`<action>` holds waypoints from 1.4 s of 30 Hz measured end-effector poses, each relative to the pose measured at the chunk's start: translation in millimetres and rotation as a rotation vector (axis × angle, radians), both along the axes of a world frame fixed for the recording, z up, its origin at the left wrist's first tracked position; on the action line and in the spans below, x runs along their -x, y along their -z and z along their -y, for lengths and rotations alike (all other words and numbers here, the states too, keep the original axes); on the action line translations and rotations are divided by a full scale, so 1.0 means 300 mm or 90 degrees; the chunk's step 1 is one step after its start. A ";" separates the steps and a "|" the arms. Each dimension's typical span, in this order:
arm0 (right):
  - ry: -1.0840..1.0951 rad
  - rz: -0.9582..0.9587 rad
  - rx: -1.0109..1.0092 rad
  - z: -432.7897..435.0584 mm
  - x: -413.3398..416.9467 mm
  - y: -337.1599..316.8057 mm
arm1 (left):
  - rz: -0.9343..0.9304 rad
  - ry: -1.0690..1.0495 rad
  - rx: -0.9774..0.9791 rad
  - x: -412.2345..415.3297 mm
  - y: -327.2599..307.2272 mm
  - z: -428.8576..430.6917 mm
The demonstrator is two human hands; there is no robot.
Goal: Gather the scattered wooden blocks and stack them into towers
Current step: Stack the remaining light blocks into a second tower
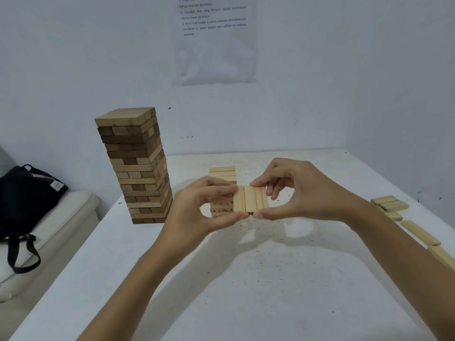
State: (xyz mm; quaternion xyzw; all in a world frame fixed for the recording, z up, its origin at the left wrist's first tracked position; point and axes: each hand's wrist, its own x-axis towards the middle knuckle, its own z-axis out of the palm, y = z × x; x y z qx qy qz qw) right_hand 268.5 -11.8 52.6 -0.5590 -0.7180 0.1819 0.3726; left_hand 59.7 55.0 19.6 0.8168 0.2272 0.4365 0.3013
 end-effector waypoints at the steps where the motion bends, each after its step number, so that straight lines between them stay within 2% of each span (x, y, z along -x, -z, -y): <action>1: 0.002 0.000 -0.002 -0.016 0.000 -0.015 | 0.005 -0.008 -0.006 0.001 -0.014 -0.007; 9: 0.022 0.075 0.006 -0.177 0.016 -0.089 | -0.031 -0.068 -0.005 0.015 -0.095 -0.113; 17: 0.032 0.115 0.045 -0.279 0.014 -0.079 | -0.048 -0.085 0.026 0.008 -0.077 -0.189; 42: 0.041 0.085 0.125 -0.304 0.028 -0.047 | -0.121 -0.136 0.019 0.012 -0.045 -0.230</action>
